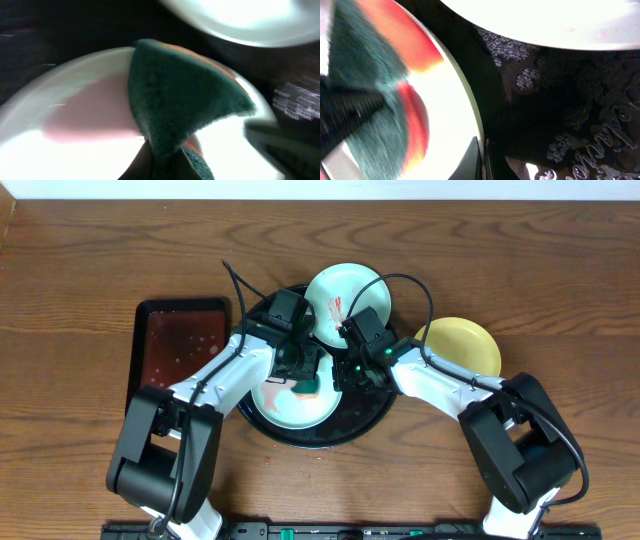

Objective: Clean dirty plates on tray and stack at the side
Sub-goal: 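Scrub the light blue plate with the sponge while right gripper holds the rim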

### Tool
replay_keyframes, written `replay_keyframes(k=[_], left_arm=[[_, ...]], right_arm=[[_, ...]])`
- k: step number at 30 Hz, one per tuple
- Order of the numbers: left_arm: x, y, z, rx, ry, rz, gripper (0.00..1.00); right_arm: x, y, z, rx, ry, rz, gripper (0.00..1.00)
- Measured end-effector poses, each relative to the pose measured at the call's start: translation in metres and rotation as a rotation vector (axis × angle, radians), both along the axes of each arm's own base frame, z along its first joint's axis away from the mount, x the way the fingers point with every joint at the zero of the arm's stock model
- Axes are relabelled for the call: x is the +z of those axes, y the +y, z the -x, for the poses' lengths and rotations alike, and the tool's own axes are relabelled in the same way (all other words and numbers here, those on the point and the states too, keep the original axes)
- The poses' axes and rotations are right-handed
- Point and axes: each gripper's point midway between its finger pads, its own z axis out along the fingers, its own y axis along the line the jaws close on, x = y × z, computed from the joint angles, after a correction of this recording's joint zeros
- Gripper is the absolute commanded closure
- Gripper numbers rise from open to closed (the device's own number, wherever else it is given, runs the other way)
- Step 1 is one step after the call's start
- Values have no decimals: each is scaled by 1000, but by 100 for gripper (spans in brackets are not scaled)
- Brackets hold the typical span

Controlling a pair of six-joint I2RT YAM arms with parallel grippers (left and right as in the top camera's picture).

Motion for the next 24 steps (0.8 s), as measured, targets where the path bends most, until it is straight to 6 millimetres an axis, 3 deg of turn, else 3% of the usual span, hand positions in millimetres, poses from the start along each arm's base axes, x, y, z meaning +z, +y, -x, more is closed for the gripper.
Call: replay_keyframes(k=[7,12,18,24], left_arm=[[-1,56,-1,247,-37,-292,93],[-1,77,13,293,-2,-399,93],[-4,75,36,180,116,-383,93],[-7,46,52,-29,213,-198,92]], right_arm=[[0,1,0,1,0,-2,99],[0,0,0,1,0,-2,99],[0,0,0,1,1,-1,99],[0,-1,0,-1,1,3,99]])
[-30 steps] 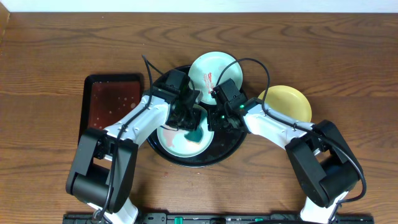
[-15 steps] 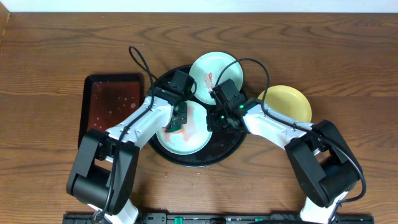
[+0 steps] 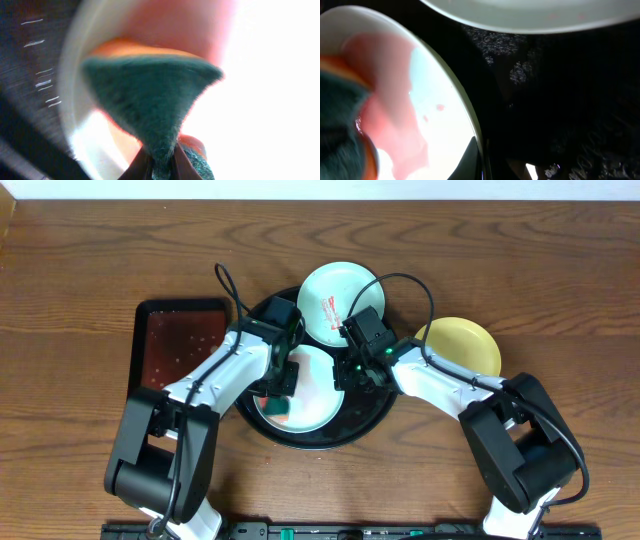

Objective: Clean dirty plates on tray and stack at the side

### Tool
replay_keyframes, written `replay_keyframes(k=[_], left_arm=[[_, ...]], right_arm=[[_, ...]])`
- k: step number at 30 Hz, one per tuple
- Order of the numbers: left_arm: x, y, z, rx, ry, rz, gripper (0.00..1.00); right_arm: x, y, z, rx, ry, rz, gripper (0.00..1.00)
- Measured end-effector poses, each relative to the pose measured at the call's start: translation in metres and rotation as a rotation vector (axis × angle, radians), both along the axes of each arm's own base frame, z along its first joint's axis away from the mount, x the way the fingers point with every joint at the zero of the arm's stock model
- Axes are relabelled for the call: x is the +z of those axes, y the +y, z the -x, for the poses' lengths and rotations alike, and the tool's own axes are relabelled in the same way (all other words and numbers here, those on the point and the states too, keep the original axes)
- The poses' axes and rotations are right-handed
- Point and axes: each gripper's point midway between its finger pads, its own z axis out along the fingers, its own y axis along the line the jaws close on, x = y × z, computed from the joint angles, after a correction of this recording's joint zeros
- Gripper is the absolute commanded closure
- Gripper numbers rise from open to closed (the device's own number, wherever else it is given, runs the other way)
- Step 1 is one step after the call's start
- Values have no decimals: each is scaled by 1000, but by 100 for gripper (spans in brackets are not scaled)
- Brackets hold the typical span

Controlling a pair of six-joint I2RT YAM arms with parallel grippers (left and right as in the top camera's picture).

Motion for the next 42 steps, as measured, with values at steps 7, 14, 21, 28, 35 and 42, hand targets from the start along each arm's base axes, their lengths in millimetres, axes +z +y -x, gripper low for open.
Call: replay_keyframes(k=[7,14,21,28,35,42], left_arm=[[5,-40,8,-140,32,240,93],[9,-63,-8,-174,-41,350,93],[7,-54,-36,-52,-147,257,93],[5,-16,-45,115,-171,70,93],[29,34,-52,228,-141,-80,93],[65,49,-64,266,-155,-143,93]], right_arm=[[0,-1,-1,-3,-1,1,99],[0,-1,-1,-3,0,1,99],[0,-1,0,-2,3,-2,99],[0,0,0,-1,3,-4,99],[0,0,0,-1,4,-4,99],[0,-2,3,-1,17,5,99]])
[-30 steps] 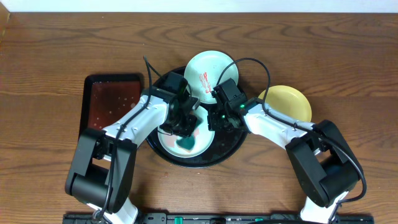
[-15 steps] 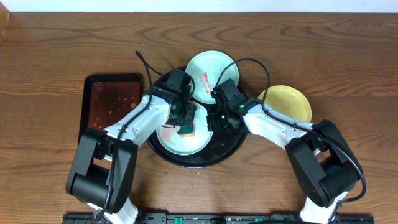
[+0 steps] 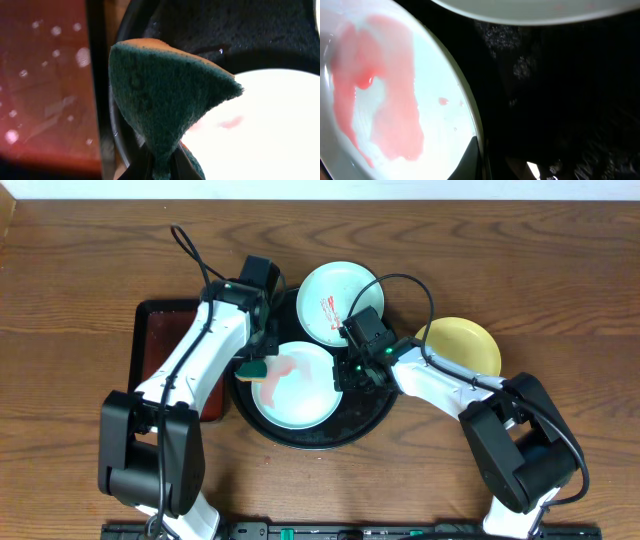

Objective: Clean dirty plates on tray and stack at the side

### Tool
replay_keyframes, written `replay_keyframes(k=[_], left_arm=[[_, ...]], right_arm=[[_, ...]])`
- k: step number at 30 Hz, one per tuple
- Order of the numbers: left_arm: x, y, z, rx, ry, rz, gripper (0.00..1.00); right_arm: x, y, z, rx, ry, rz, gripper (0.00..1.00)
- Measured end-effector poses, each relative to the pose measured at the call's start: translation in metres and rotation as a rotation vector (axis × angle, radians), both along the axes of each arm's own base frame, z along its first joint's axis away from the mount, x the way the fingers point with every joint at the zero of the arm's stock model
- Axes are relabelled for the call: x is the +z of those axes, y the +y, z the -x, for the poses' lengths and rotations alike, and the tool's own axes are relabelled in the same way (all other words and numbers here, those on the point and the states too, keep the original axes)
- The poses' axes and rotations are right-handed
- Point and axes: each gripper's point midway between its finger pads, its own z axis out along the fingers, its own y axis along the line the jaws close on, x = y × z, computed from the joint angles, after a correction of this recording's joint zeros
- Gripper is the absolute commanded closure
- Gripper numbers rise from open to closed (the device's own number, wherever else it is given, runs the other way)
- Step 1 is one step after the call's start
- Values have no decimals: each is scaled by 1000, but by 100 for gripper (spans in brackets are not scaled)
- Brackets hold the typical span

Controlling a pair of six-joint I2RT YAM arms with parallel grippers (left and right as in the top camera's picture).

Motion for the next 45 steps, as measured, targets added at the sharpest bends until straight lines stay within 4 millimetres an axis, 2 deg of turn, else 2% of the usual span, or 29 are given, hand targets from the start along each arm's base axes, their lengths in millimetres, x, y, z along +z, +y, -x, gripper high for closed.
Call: replay_keyframes(k=[5,10,14,17,20,24,32,45], left_arm=[[6,6,3,51,15,-6,93],[6,12,1,85,11,-3,93],[7,12,1,89,10,-2,93],[7,11,0,90,4,0,93],[7,10,-2,90,-1,8,93],[7,8,-5,90,-12,17,93],[7,8,-6,90,-19,19,93],[7,8,-6,90,-20,20,93]], right_arm=[[1,-8,8,3,39,43,99],[12,-30,18,10,23,162,99],[49,-42,12,17,-121,247,99],[83,-44,5,15,-266,295,99],[106,-44,2,15,-365,330,99],[120,-51,0,5,-449,404,99],[155,-77,-6,-43,-678,680,99],[206,-73,8,-64,-974,936,99]])
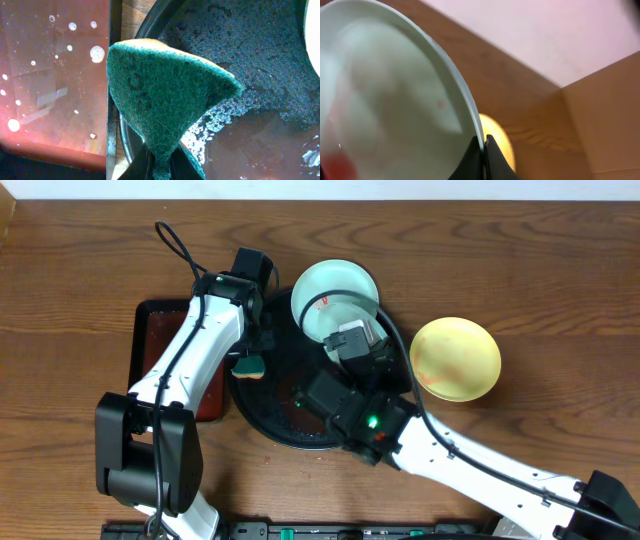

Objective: Clean dirty plates on tray and stack at the side
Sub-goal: 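Carry the light blue plate right with the right gripper onto the yellow plate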

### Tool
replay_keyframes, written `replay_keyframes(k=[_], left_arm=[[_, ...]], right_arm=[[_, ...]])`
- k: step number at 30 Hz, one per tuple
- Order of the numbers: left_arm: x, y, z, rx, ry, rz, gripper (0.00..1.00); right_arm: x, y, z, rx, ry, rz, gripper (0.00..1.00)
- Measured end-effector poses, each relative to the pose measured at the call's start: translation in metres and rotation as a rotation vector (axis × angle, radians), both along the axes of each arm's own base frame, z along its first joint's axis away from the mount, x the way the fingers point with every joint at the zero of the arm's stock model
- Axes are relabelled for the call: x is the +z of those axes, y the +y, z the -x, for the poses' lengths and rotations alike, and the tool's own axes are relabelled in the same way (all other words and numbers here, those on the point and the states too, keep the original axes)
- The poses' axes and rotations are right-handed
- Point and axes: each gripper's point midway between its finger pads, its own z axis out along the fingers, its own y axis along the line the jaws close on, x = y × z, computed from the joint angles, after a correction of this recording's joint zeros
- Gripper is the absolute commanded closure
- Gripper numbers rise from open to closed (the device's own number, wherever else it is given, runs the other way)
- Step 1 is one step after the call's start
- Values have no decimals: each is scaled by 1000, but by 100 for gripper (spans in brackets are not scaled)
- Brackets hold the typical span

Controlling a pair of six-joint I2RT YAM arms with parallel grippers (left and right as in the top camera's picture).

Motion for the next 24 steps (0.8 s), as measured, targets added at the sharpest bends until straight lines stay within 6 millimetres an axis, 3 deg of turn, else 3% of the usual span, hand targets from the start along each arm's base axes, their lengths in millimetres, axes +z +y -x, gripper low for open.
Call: replay_keyframes(k=[10,24], left_arm=[[0,0,-1,0,-3,1,93],[0,0,-1,0,-3,1,93]], right_arm=[[37,-1,12,-42,-196,112,99],[43,-3,14,-55,-224,126,99]])
